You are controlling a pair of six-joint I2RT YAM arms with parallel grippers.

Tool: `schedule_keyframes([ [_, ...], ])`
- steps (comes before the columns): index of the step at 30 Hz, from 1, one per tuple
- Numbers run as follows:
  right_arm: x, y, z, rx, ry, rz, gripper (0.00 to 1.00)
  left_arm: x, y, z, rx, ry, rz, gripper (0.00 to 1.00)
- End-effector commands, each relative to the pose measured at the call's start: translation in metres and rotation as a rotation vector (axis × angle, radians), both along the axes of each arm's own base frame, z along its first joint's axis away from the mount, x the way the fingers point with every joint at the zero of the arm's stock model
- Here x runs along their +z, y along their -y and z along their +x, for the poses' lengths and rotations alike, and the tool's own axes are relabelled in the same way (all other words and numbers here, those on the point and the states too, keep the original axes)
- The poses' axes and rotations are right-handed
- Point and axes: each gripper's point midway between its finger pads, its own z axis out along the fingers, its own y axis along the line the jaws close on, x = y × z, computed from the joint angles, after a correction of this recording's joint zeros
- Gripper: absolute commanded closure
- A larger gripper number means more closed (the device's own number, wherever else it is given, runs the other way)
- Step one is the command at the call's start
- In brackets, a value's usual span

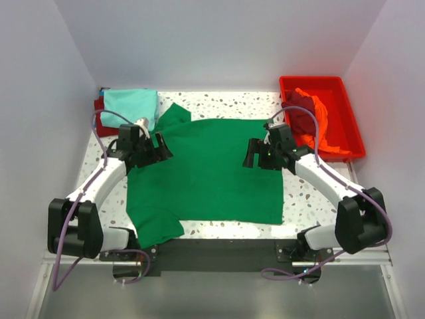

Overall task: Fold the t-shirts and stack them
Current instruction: Flatten the tshirt out

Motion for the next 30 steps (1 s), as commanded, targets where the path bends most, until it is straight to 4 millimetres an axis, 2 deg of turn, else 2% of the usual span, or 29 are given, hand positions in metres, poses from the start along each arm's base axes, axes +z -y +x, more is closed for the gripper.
schedule_keyframes([
  [1, -0.011, 0.002, 0.007, -0.066, -0.002, 0.009, 0.09, -0.004, -0.003, -0.006, -0.011, 0.027, 0.018, 0.09],
  [9, -0.055, 0.018, 0.004, -0.113, -0.1, -0.1, 0.1, -0.059, -0.016, -0.018, 0.016, -0.087, 0.004, 0.09],
  [16, -0.071, 0.026, 0.011, -0.155, -0.144, -0.166, 0.11, -0.064, -0.021, -0.011, 0.038, -0.078, 0.004, 0.09],
  [25, -0.087, 0.038, 0.022, -0.19, -0.171, -0.263, 0.11, -0.094, -0.026, -0.007, 0.043, -0.139, 0.024, 0.09],
  [30, -0.095, 0.044, 0.025, -0.193, -0.185, -0.312, 0.11, -0.108, -0.026, 0.001, 0.044, -0.166, 0.025, 0.09],
])
